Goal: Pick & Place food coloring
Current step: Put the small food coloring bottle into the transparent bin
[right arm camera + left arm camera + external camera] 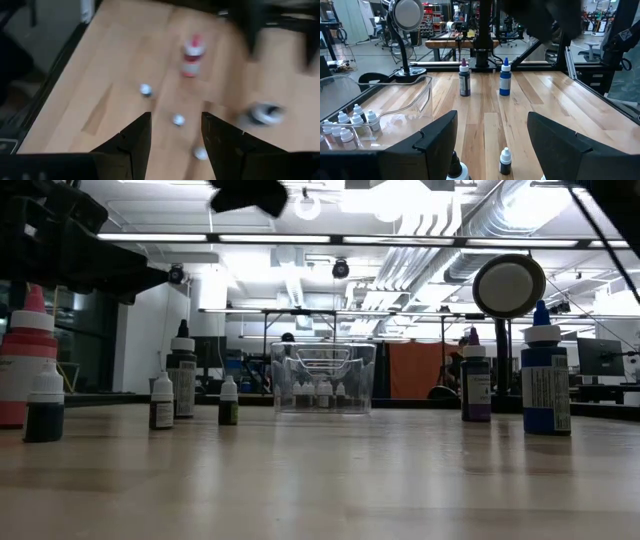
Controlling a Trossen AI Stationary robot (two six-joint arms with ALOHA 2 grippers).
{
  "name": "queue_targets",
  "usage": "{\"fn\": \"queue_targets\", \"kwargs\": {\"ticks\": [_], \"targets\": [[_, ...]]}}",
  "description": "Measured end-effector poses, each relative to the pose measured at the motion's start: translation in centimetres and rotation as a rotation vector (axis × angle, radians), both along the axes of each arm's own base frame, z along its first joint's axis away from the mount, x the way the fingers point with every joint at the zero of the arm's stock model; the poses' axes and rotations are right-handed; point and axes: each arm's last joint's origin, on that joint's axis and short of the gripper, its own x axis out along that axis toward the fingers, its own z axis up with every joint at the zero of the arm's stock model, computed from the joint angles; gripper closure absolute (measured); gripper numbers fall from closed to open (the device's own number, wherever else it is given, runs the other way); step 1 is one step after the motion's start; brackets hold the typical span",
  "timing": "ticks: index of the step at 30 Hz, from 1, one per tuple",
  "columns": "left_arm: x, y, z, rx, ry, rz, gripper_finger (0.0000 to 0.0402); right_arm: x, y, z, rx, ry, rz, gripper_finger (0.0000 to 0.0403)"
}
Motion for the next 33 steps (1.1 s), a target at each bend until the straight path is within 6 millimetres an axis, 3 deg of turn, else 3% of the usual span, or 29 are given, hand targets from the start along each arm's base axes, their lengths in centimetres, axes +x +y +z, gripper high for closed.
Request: {"fn": "queue_targets", "kwargs": {"ticks": [9, 19, 26, 33], "targets": [[0.0, 0.0, 0.0, 0.0, 0.0, 0.0, 0.0163, 3.6, 3.8, -5.5, -0.03, -0.036, 0.162, 0.0242], [0.0, 0.0, 0.0, 0.0, 0.0, 0.0, 0.0163, 5.9, 6.0, -11.1, -0.079, -0.048, 0.128, 0.0241], [0.0, 0.0, 0.0, 0.0, 0.0, 0.0, 0.0163, 6.5, 6.6, -13.4, -0.022, -0.012, 0.068, 0.0242], [0.0, 0.0, 0.0, 0.0, 0.0, 0.0, 0.0163, 6.6, 7.0, -14.2, -0.019, 0.006, 0.068, 0.0241]]}}
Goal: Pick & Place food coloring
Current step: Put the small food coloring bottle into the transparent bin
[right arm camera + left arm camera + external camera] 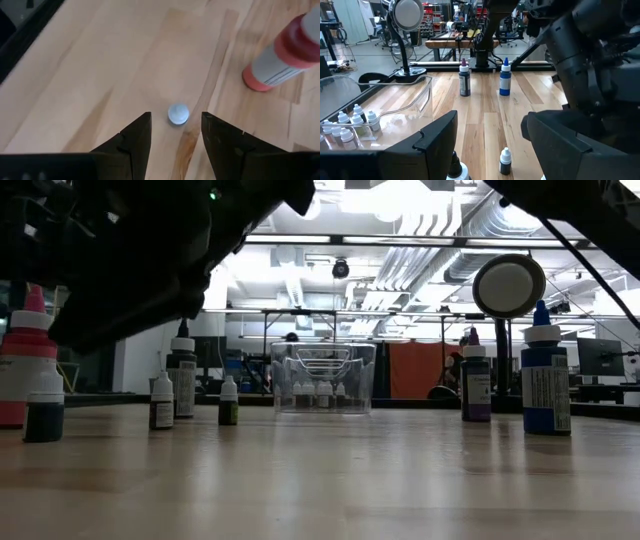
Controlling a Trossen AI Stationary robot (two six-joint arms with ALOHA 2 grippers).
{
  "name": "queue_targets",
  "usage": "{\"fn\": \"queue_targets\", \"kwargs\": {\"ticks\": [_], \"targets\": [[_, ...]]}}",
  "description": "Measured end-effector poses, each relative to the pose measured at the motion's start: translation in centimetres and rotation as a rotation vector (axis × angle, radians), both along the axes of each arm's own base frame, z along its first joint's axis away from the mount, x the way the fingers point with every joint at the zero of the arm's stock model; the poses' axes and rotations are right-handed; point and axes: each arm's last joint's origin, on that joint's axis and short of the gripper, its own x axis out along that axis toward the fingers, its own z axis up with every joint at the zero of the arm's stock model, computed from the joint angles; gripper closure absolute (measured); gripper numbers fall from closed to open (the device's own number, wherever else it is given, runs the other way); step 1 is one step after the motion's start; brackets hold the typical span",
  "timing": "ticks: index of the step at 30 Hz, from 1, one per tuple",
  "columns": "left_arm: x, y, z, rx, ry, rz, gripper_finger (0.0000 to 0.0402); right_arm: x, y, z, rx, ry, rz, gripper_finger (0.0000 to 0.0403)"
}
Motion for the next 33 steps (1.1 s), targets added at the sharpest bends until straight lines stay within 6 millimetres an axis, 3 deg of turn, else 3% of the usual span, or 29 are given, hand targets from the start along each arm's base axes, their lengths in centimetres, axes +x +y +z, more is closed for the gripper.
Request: {"fn": "queue_targets", "kwargs": {"ticks": [11, 33], "targets": [[0.0, 0.0, 0.0, 0.0, 0.0, 0.0, 0.0163, 0.4, 0.3, -1.7, -0.012, -0.001, 0.003, 0.024], [0.0, 0.0, 0.0, 0.0, 0.0, 0.0, 0.0163, 0.9, 0.4, -2.8, -0.005, -0.016, -0.015, 0.0263]]}}
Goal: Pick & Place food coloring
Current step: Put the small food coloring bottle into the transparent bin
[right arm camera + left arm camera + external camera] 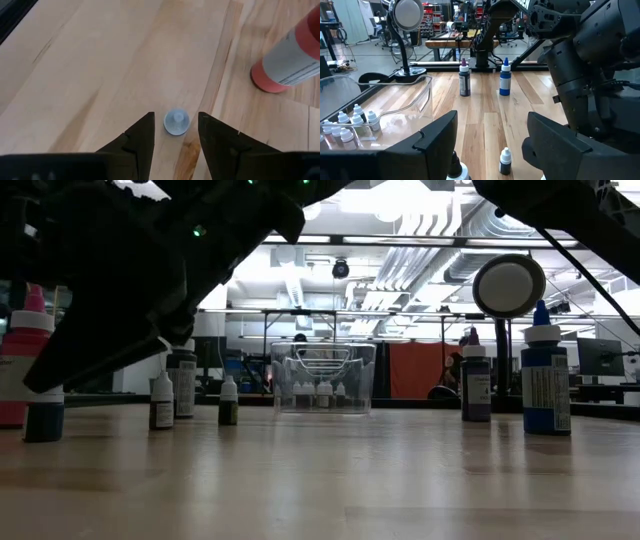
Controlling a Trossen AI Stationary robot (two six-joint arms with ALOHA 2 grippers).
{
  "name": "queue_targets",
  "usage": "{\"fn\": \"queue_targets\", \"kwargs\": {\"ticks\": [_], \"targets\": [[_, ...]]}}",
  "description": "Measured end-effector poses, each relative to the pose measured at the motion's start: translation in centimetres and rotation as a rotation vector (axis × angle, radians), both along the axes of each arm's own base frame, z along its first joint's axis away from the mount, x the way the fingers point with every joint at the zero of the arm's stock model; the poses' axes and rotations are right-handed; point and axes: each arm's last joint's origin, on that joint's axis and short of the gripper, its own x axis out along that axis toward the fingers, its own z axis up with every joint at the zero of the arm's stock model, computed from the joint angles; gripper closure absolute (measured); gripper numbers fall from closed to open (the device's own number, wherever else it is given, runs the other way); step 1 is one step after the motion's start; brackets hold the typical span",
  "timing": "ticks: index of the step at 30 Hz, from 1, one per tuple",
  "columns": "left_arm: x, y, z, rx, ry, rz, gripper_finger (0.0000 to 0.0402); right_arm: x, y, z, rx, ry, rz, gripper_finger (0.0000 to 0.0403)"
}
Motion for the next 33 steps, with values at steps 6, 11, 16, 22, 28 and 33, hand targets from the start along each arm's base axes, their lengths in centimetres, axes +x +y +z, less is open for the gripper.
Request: {"fn": "queue_targets", "kwargs": {"ticks": [6, 11, 16, 22, 28, 33], "targets": [[0.0, 0.0, -0.01, 0.0, 0.0, 0.0, 0.0163, -0.01, 0.05, 0.0, 0.006, 0.002, -0.004, 0.0278], [0.0, 0.0, 0.0, 0.0, 0.0, 0.0, 0.0163, -0.01, 0.04, 0.0, 0.006, 0.002, -0.004, 0.0288], [0.0, 0.0, 0.0, 0.0, 0.0, 0.0, 0.0163, -0.01, 0.04, 0.0, 0.006, 0.003, -0.004, 0.0298], [0.0, 0.0, 0.0, 0.0, 0.0, 0.0, 0.0163, -0.01, 0.05, 0.0, 0.006, 0.002, -0.004, 0.0317], [0.0, 0.0, 0.0, 0.0, 0.0, 0.0, 0.0163, 0.0, 0.05, 0.01, 0.007, 0.002, -0.004, 0.0334], [0.0, 0.0, -0.01, 0.0, 0.0, 0.0, 0.0163, -0.01, 0.05, 0.01, 0.016, 0.006, -0.015, 0.0348]]}}
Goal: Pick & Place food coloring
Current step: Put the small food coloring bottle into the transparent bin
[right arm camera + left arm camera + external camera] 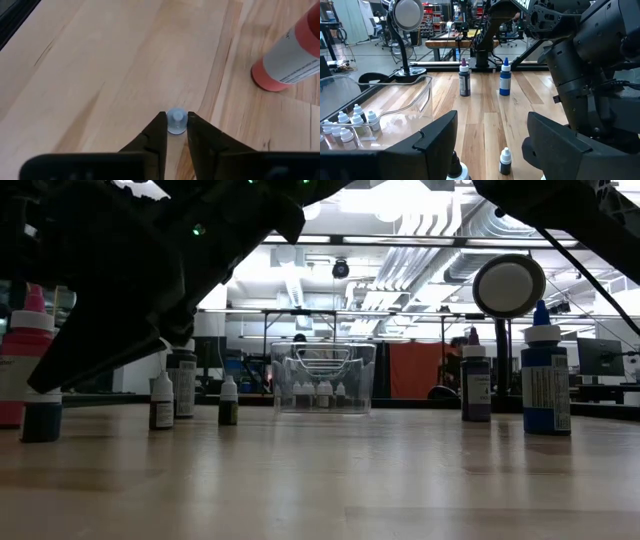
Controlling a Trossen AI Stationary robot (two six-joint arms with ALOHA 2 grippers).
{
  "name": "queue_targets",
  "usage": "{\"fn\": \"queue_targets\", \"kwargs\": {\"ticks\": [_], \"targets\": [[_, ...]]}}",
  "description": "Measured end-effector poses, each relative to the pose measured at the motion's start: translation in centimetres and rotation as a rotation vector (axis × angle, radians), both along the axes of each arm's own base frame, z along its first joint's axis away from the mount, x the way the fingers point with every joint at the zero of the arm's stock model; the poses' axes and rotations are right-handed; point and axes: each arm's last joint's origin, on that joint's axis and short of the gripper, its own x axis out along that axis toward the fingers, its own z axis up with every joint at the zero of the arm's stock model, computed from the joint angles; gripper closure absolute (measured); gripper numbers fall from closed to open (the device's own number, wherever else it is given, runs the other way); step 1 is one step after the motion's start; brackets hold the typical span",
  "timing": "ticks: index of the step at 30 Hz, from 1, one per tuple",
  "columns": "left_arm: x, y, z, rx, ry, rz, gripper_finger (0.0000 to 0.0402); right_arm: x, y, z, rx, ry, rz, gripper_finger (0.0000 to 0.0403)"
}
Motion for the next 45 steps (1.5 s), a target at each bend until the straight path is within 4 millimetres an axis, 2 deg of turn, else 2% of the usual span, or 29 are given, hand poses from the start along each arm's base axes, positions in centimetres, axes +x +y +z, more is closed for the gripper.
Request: {"fn": "queue_targets", "kwargs": {"ticks": [21, 25, 35, 45], "targets": [[0.0, 0.0, 0.0, 0.0, 0.0, 0.0, 0.0163, 0.1, 0.0, 0.4, 0.013, 0.001, -0.053, 0.0361], [0.0, 0.0, 0.0, 0.0, 0.0, 0.0, 0.0163, 0.1, 0.1, 1.6, -0.007, -0.014, -0.071, 0.0361], [0.0, 0.0, 0.0, 0.0, 0.0, 0.0, 0.0163, -1.3, 1.0, 5.4, -0.009, -0.019, -0.133, 0.0362], [0.0, 0.0, 0.0, 0.0, 0.0, 0.0, 0.0163, -3.7, 1.4, 10.3, -0.047, -0.028, -0.289, 0.0362]]}}
